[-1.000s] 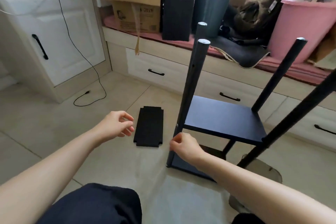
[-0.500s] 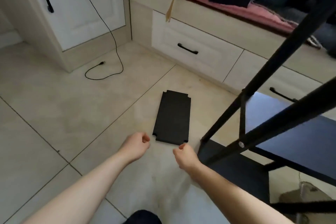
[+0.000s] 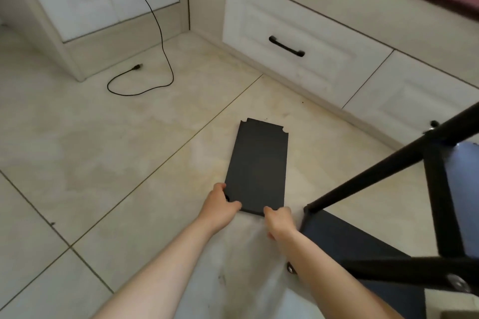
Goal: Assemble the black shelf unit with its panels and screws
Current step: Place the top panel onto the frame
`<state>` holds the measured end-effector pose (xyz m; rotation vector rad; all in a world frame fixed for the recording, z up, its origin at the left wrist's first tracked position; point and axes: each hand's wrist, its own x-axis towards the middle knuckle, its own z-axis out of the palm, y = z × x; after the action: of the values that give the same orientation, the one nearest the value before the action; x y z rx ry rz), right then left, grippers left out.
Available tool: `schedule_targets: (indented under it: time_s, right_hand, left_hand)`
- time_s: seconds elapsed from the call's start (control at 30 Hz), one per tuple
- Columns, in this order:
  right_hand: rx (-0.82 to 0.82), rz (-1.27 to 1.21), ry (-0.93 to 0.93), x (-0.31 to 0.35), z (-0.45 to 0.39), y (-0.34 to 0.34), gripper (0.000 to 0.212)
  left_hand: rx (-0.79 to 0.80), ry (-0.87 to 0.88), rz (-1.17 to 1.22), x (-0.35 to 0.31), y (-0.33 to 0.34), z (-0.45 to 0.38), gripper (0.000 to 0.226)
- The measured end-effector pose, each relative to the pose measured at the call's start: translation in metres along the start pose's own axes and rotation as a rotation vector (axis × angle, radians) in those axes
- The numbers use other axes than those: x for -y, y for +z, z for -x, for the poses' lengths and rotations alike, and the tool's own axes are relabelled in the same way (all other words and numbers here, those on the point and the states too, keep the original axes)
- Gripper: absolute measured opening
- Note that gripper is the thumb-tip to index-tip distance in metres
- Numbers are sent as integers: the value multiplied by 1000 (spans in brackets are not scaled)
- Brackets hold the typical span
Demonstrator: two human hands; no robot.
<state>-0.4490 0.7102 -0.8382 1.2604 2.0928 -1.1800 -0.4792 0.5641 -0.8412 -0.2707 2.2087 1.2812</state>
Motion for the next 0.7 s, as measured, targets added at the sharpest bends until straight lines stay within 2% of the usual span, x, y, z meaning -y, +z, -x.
schedule_targets:
  time_s: [0.17,0.33,0.47,0.6,0.7]
  right_hand:
    - [-39,-193,73,-5,-5,9,52]
    - [-69,-367,162,-2,-6,9,58]
    - [38,-602,221,2,2,8,57]
    - [234,-1026,261,5,15,4,44]
    - [278,-1110,218,10,27,0,42]
  left_hand:
    - [14,-32,59,2,7,-8,78]
    - [-53,-105,148,-1,5,-14,70]
    - [-188,-141,227,-3,-3,-15,53]
    - [-269,-139,337,-7,-22,-18,10]
    - [-238,-194,549,-12,-38,-17,8]
